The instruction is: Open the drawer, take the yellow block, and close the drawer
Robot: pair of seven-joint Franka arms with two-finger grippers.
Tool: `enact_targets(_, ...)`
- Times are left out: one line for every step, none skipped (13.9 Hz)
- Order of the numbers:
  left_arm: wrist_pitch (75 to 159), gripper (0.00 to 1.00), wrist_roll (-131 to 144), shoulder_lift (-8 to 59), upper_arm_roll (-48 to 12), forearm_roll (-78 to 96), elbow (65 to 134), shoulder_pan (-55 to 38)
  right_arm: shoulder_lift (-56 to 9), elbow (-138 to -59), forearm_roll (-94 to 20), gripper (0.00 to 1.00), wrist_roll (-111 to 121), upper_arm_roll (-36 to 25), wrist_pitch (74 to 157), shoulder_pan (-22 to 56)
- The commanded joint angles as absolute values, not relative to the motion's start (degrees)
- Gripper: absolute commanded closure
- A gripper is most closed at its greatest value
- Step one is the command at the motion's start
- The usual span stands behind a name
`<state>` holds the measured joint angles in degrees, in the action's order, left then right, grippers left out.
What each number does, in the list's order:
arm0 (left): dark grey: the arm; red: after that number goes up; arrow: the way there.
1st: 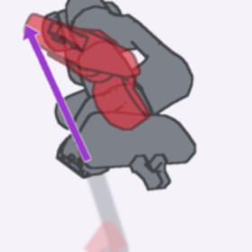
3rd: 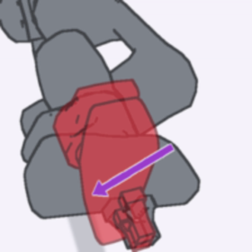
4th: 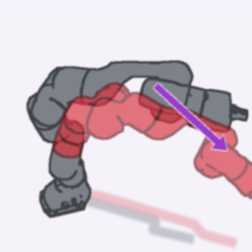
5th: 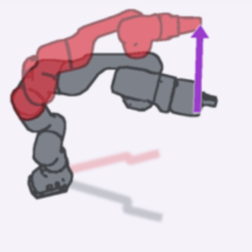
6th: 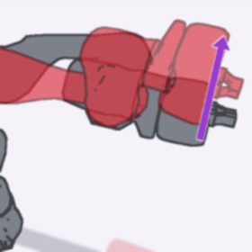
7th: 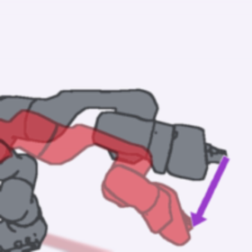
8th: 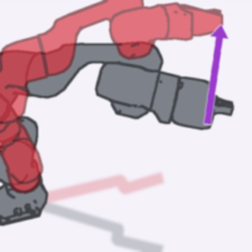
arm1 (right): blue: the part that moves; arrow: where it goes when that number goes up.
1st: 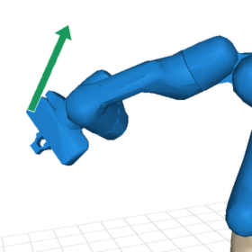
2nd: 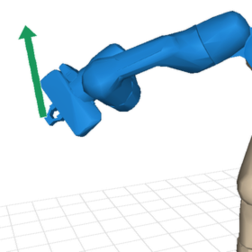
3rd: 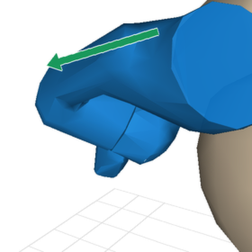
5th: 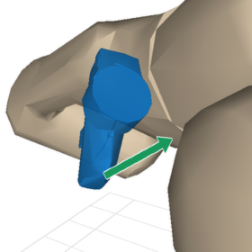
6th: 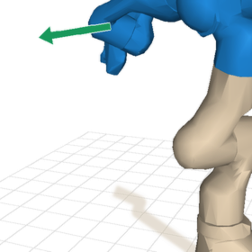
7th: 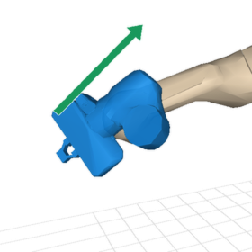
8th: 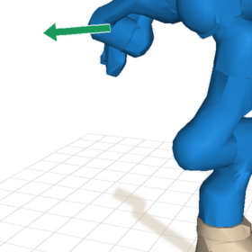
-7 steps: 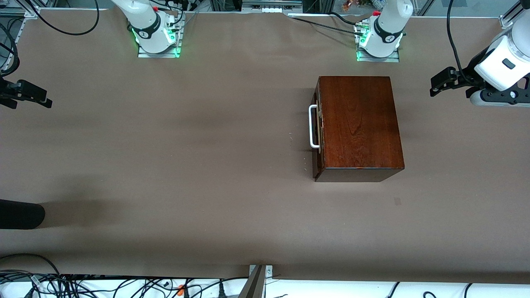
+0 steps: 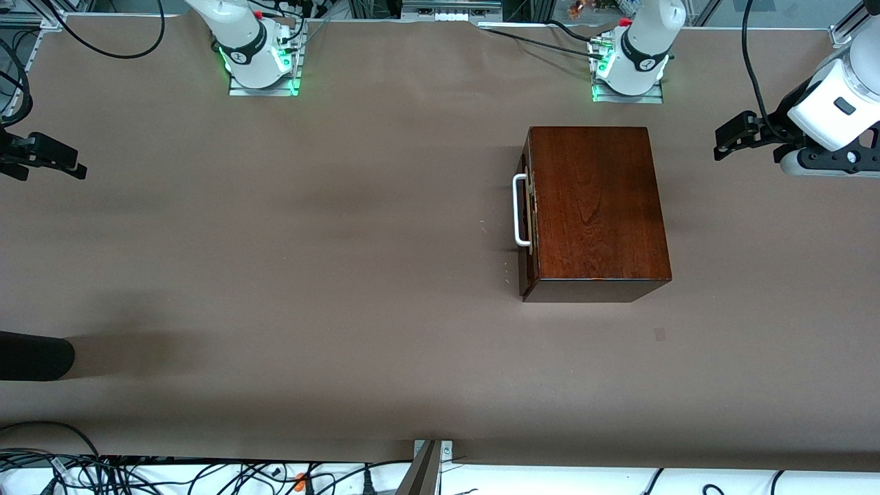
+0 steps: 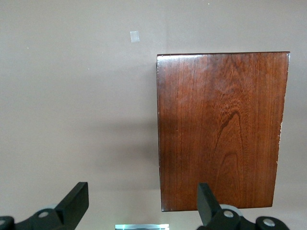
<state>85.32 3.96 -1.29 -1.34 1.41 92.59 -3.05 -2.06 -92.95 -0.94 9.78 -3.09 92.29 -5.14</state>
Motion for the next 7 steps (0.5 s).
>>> enact_targets(85.1,0.00,3.7,-1.7,-1.7,2.2,91.9,-2.6,-2.2,-92.4,-1.9,0.00,9.7,-2.9,91.4,-5.5)
enact_targets(85.2,0.00,3.7,-1.7,-1.7,2.0,91.8,-2.6,-2.2,-92.4,-1.9,0.00,9.7,-2.9,91.4,-5.5)
enact_targets(85.4,0.00,3.7,-1.5,-1.4,2.0,91.9,-2.5,-2.2,-92.4,-1.9,0.00,9.7,-2.9,91.4,-5.4)
enact_targets(85.5,0.00,3.6,-1.3,-1.1,2.0,91.9,-2.4,-2.2,-92.4,-1.9,0.00,9.7,-2.9,91.4,-5.4)
enact_targets(85.5,0.00,3.7,-1.2,-1.1,2.0,91.8,-2.4,-2.1,-92.4,-1.9,0.00,9.7,-2.9,91.4,-5.5)
enact_targets(85.4,0.00,3.7,-1.3,-1.4,2.0,91.3,-2.5,-2.2,-92.4,-1.9,0.00,9.7,-2.9,91.4,-5.5)
enact_targets(85.3,0.00,3.7,-1.3,-1.6,2.2,90.6,-2.5,-2.2,-92.4,-1.9,0.00,9.7,-2.9,91.4,-5.5)
